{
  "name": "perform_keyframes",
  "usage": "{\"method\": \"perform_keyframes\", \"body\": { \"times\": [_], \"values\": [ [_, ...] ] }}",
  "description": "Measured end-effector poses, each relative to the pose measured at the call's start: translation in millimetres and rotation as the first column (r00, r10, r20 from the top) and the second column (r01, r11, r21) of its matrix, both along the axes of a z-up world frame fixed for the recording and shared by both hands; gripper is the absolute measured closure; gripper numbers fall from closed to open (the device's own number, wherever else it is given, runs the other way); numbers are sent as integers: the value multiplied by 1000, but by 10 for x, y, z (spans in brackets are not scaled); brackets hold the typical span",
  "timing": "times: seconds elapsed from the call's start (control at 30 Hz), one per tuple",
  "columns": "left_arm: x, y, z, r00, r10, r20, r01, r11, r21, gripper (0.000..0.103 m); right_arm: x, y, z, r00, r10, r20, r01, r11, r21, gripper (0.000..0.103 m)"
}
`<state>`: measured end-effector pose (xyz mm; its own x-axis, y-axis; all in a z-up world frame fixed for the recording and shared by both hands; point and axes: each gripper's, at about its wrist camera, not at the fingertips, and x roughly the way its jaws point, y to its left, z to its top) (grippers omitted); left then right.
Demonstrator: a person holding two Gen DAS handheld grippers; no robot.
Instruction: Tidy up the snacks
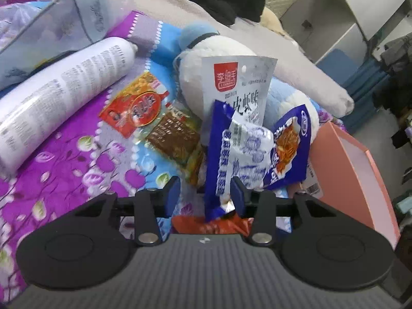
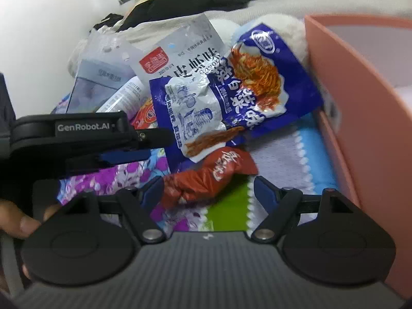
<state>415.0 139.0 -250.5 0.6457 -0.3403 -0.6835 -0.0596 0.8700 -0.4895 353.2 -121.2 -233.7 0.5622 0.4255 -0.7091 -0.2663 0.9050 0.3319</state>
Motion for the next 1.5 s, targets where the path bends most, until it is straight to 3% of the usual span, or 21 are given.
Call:
{"method": "perform_keyframes", "body": {
  "times": [0.13,0.23,0.3,0.4,0.77,1.13,1.5],
  "values": [
    [112,-8,-93,999,-44,14,45,998,-49,68,89,49,-109,1000,0,-27,0,1000,25,27],
    [135,-63,-122,997,-72,20,73,996,-59,83,134,58,-175,998,-2,-63,7,997,79,29],
    [131,-85,-120,997,-76,20,76,996,-48,94,140,86,-174,998,-2,-62,6,998,65,41],
    [99,-70,-111,998,-59,16,60,997,-53,99,123,110,-162,998,8,-63,-4,998,63,50],
    [-405,-150,97,1000,-5,11,6,997,-78,102,-245,1,13,998,41,-55,-41,999,0,54],
    [-1234,-296,299,999,53,-13,-54,998,-45,103,-1089,-246,197,993,88,-77,-92,994,-60,54],
    [-2183,-420,539,994,111,-11,-111,994,-8,103,-1681,-538,430,997,68,-23,-70,994,-89,54]
  ]
}}
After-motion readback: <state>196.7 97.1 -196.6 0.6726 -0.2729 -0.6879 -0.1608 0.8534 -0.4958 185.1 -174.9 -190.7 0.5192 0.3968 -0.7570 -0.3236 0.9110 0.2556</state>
